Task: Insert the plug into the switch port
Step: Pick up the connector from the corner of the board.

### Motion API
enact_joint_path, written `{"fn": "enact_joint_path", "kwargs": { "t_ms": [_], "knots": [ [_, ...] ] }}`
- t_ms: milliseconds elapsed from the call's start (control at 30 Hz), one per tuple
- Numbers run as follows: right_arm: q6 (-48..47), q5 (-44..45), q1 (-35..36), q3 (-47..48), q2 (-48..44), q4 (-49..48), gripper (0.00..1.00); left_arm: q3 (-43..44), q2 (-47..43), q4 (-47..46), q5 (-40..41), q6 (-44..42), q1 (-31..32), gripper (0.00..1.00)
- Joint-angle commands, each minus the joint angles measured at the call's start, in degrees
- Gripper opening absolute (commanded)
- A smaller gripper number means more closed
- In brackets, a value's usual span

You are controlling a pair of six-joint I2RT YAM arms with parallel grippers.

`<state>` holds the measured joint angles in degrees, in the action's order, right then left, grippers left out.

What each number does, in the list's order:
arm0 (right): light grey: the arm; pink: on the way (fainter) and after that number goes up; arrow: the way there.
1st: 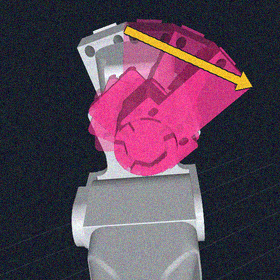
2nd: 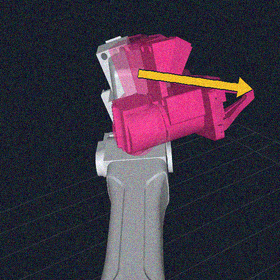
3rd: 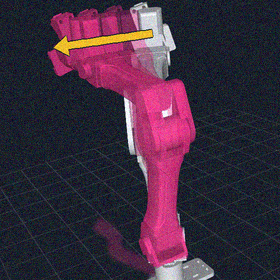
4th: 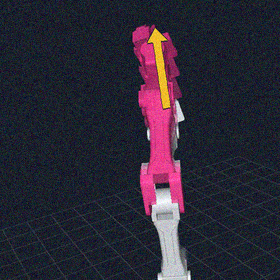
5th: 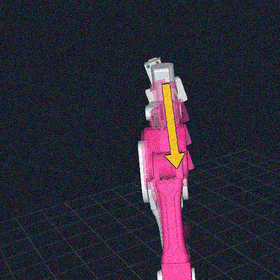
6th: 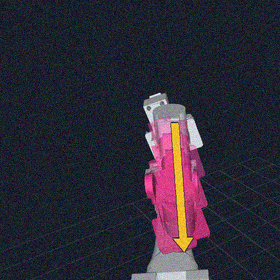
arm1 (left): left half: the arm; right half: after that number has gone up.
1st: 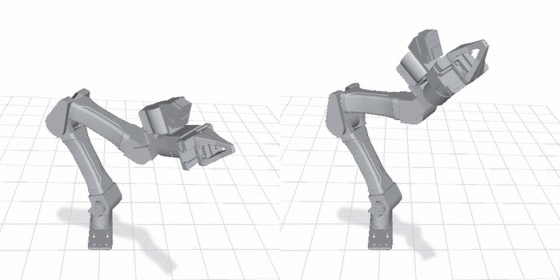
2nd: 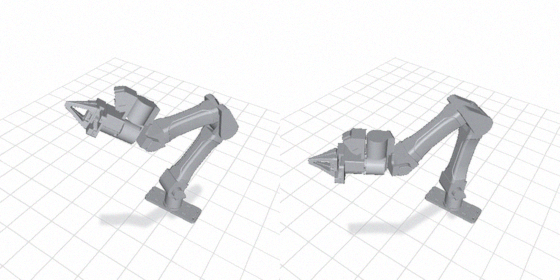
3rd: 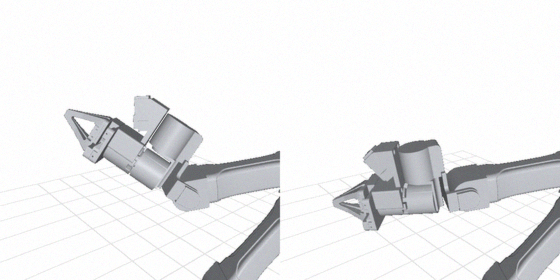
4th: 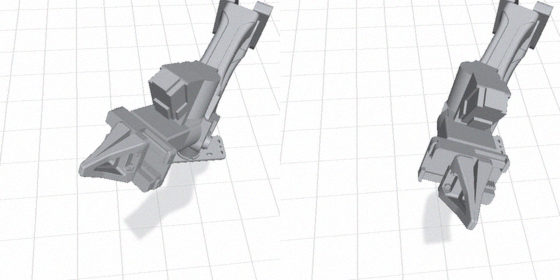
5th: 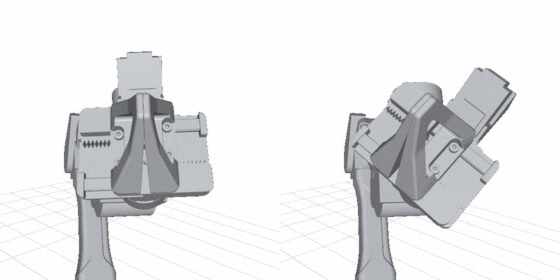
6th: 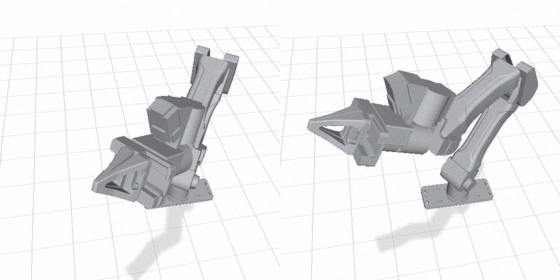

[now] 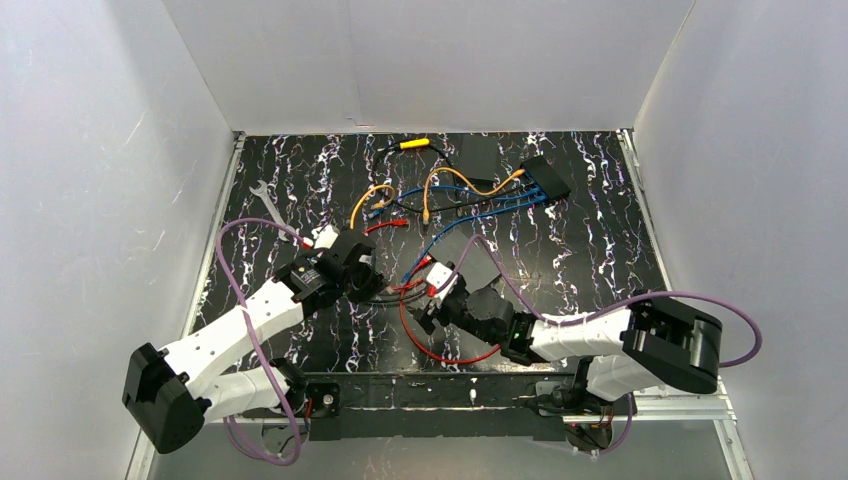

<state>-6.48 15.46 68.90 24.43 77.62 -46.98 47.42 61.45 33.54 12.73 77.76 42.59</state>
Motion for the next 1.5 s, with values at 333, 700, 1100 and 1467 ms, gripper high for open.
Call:
{"fn": "enact_joint_path", "kwargs": {
  "t_ms": [333,700,1100,1467],
  "knots": [
    [-4.37,11.03,6.45,3.88,8.18,-12.09,0.70,1.80,1.61,-1.42,-0.46,4.60,2.40,0.00],
    [-5.23,12.35,7.01,4.58,10.40,-13.29,0.55,1.23,5.76,-5.47,-2.26,6.23,4.90,0.00],
    [-6.51,17.36,7.03,4.28,10.70,-13.42,0.12,0.97,6.68,-6.73,-3.47,5.25,5.54,0.00],
    [-7.50,17.50,6.12,2.77,3.35,-7.41,0.01,8.13,0.47,2.59,9.54,-12.63,5.55,0.39]
  ]
}}
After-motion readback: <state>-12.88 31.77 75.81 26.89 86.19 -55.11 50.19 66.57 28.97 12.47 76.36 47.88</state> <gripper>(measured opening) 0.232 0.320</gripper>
